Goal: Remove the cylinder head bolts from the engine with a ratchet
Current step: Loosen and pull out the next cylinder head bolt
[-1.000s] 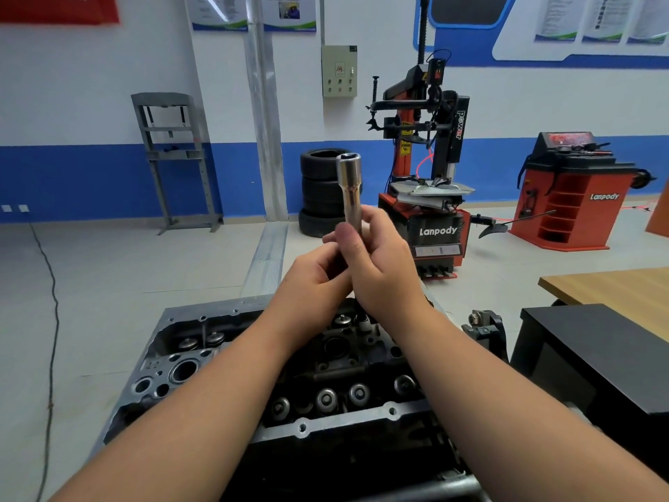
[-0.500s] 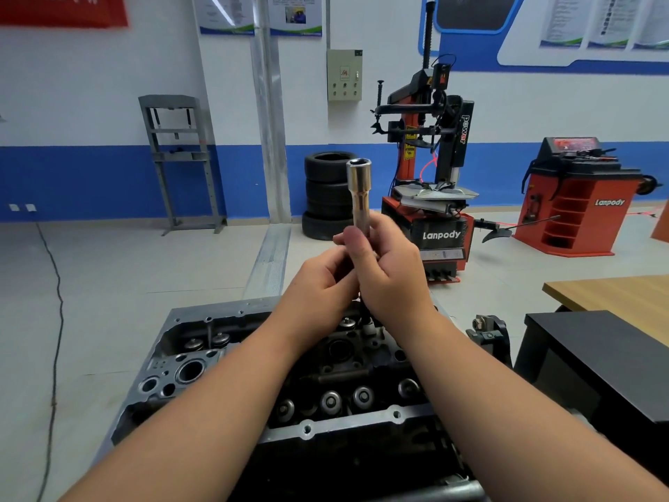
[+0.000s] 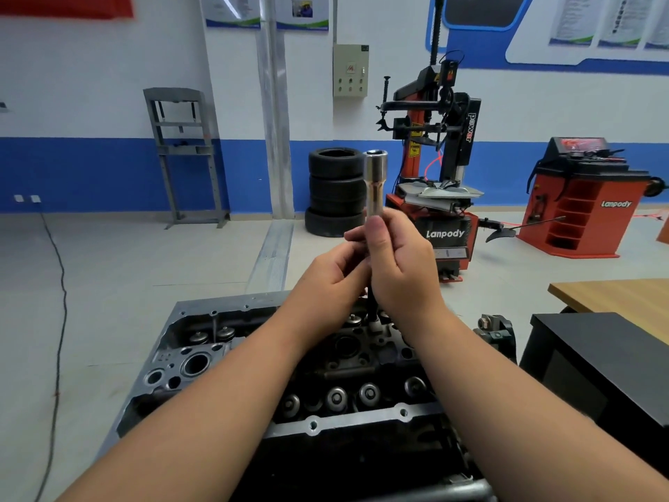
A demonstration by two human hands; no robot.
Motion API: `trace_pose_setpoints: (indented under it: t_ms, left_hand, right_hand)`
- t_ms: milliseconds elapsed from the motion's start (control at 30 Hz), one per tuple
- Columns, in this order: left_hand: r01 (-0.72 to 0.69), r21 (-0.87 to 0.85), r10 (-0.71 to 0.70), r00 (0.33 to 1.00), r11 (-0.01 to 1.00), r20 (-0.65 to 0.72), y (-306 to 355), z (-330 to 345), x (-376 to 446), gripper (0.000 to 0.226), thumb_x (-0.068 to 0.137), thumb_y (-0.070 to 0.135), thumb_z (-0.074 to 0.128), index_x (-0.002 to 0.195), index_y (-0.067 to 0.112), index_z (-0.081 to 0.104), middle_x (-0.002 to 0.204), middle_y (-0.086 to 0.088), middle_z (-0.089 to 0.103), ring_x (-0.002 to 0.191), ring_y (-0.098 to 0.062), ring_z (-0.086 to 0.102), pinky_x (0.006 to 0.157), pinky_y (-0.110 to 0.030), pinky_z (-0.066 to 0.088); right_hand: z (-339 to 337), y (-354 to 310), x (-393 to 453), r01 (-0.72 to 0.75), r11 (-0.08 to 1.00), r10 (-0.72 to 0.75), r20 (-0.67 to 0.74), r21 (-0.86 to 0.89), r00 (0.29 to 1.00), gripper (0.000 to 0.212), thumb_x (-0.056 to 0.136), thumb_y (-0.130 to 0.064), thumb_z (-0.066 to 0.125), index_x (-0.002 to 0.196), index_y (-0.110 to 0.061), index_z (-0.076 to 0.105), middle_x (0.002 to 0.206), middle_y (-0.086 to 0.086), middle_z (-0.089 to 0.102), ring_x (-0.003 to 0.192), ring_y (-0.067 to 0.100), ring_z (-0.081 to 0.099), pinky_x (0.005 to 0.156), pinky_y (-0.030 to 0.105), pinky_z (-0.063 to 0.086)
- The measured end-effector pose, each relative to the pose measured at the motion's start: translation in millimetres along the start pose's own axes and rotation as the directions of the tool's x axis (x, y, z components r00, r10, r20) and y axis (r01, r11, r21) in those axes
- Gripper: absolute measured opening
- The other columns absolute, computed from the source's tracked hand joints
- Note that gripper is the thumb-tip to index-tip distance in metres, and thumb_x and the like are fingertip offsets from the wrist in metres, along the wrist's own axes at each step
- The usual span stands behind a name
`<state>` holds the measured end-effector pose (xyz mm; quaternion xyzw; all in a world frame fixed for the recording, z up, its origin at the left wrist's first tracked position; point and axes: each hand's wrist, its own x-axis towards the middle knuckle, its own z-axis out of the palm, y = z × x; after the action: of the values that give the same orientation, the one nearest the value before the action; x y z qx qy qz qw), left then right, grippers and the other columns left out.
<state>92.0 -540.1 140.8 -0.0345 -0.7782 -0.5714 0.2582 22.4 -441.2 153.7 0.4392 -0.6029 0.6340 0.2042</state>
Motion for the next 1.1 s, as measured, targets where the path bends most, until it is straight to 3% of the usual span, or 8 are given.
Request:
trace_pose_setpoints:
  t_ms: [100,167,367,500,633,767,967,1100]
  left_hand:
    - [-0.022,0.029,0.023,0.999,0.999,-0.032,-0.1,0.3,2.7,0.023,0.099,0.025,0.069,0.121,0.029,0.068,0.106,0.005,0.078,0.098,-0.014,0.074,0.084,-0.040,0.063]
    - [-0.015,0.008,0.015,0.998,1.000,-0.062,-3.2,0.6,3.8,0.023,0.095,0.028,0.072,0.117,0.028,0.069,0.103,0.002,0.078,0.096,-0.019,0.075,0.083,-0.046,0.062]
    - [0.000,-0.098,0.003,1.000,0.995,0.025,-7.6,1.7,2.4,0.028,0.104,0.044,0.053,0.120,0.029,0.070,0.111,-0.002,0.077,0.107,-0.024,0.073,0.095,-0.049,0.060]
    - [-0.028,-0.056,0.029,1.000,0.998,0.003,-4.0,2.7,1.9,0.024,0.102,0.040,0.057,0.111,0.025,0.073,0.103,-0.005,0.078,0.102,-0.032,0.073,0.089,-0.050,0.060]
    - [-0.058,0.023,0.060,0.997,0.998,-0.058,-3.7,1.6,5.8,0.025,0.096,0.021,0.069,0.117,0.034,0.071,0.103,0.010,0.078,0.094,-0.011,0.075,0.076,-0.030,0.062]
    - [-0.046,-0.013,0.045,0.997,0.999,-0.056,-4.3,1.9,5.4,0.028,0.098,0.016,0.069,0.114,0.039,0.069,0.108,0.005,0.078,0.103,-0.017,0.074,0.089,-0.045,0.062]
    - [-0.007,-0.114,0.015,0.998,0.993,0.065,-0.9,1.6,-1.3,0.027,0.111,0.033,0.048,0.126,0.022,0.068,0.114,-0.004,0.077,0.111,-0.025,0.072,0.095,-0.041,0.060]
    - [-0.100,0.033,0.101,0.995,0.994,-0.010,0.3,0.1,0.6,0.015,0.101,0.030,0.063,0.109,0.038,0.072,0.101,0.010,0.078,0.095,-0.008,0.074,0.079,-0.025,0.060]
  right_hand:
    - [-1.4,-1.8,-1.1,0.005,1.000,-0.006,-0.038,-0.031,0.999,0.018,0.091,-0.043,0.065,0.099,-0.033,0.052,0.077,-0.017,0.068,0.075,0.002,0.067,0.066,0.018,0.051]
    - [-1.7,-0.8,-1.0,0.047,0.997,-0.051,-0.059,-0.069,0.997,0.014,0.093,-0.034,0.067,0.094,-0.025,0.056,0.076,-0.016,0.065,0.074,0.002,0.066,0.065,0.018,0.052]
    - [-2.4,3.6,-0.5,0.028,0.998,-0.028,-0.011,-0.056,1.000,0.019,0.100,-0.028,0.056,0.099,-0.012,0.066,0.085,-0.002,0.071,0.078,0.007,0.066,0.065,0.016,0.050]
    - [-2.0,2.8,-0.4,0.022,0.998,-0.022,0.003,-0.066,1.000,0.024,0.103,-0.029,0.050,0.103,-0.011,0.067,0.088,-0.012,0.070,0.083,0.003,0.067,0.068,0.012,0.048]
    - [-1.0,-1.2,-2.1,0.010,1.000,-0.010,-0.001,-0.026,1.000,0.022,0.093,-0.039,0.063,0.105,-0.021,0.060,0.085,-0.013,0.069,0.082,0.005,0.068,0.071,0.020,0.053]
    - [-1.5,1.0,-0.5,0.055,0.996,-0.059,-0.062,-0.065,0.996,0.017,0.092,-0.028,0.070,0.091,-0.012,0.064,0.078,-0.012,0.065,0.074,0.002,0.063,0.065,0.013,0.047]
    - [-0.7,2.3,-0.8,0.008,0.996,-0.006,0.017,-0.084,1.000,0.031,0.101,-0.034,0.048,0.101,-0.010,0.069,0.088,-0.004,0.072,0.083,0.008,0.066,0.069,0.022,0.051]
    - [-0.2,-0.8,-1.1,0.031,0.999,-0.030,0.013,-0.044,0.999,0.026,0.096,-0.044,0.055,0.103,-0.020,0.061,0.084,-0.016,0.066,0.081,0.002,0.065,0.068,0.011,0.046]
